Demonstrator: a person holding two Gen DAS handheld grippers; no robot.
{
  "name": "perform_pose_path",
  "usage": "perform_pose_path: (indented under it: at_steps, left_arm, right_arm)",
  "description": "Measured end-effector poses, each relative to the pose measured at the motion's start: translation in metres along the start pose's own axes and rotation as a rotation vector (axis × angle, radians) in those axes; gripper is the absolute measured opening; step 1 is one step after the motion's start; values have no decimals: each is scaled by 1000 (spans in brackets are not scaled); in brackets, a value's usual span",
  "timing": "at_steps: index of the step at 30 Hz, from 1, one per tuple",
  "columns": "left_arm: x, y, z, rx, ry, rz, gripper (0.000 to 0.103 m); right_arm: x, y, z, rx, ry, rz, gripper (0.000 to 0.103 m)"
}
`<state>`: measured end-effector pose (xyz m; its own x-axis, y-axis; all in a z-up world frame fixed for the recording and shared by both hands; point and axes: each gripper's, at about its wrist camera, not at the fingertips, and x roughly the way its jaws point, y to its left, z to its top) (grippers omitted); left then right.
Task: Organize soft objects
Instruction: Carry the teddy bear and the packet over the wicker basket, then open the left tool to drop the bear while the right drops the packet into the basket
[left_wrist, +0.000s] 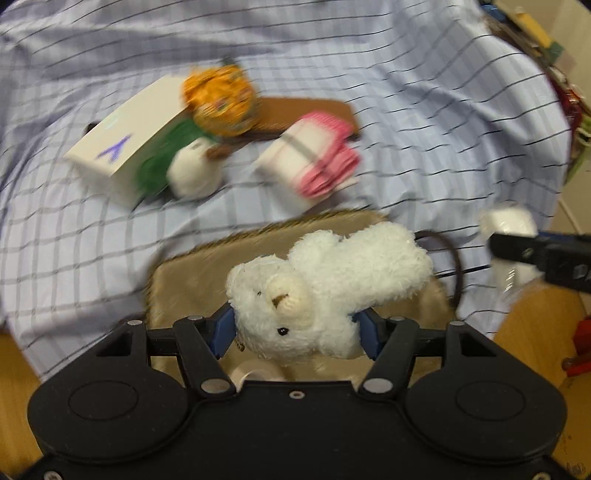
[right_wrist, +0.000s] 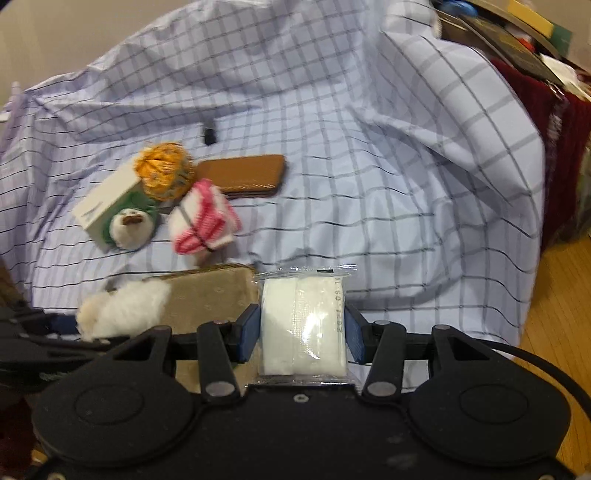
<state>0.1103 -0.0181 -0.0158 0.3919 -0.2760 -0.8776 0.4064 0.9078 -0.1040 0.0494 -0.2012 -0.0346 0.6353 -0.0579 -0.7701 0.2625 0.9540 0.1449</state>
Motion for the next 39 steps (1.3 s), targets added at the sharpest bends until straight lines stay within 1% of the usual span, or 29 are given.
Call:
perform_pose_path:
  at_steps: [4,6,15,21,25,30,39]
  left_arm:
    - [2,13,-9,-46,7,61,61]
    - [6,17,-13,-68,16,86,61]
    - [26,39,-15,-148,70,93,61]
    - [39,42,-14,-159,109,100,61]
    - [42,42,-15,-169,127,107,61]
    - [45,39,-14,-166,146,120,61]
    - [54,31,-10,-154,175,141,62]
  right_arm:
    - [2,18,-1,-42,7,59,47]
    - [8,30,-3,-72,35,87,47]
    - [41,74,-19,-213,169,172,47]
    - [54,90,-24,-292,224,201,48]
    - [57,91,-24,-314,238,207,48]
    - [58,87,-23,-317,234,215,49]
    - [56,86,-20,-316,203,230,57]
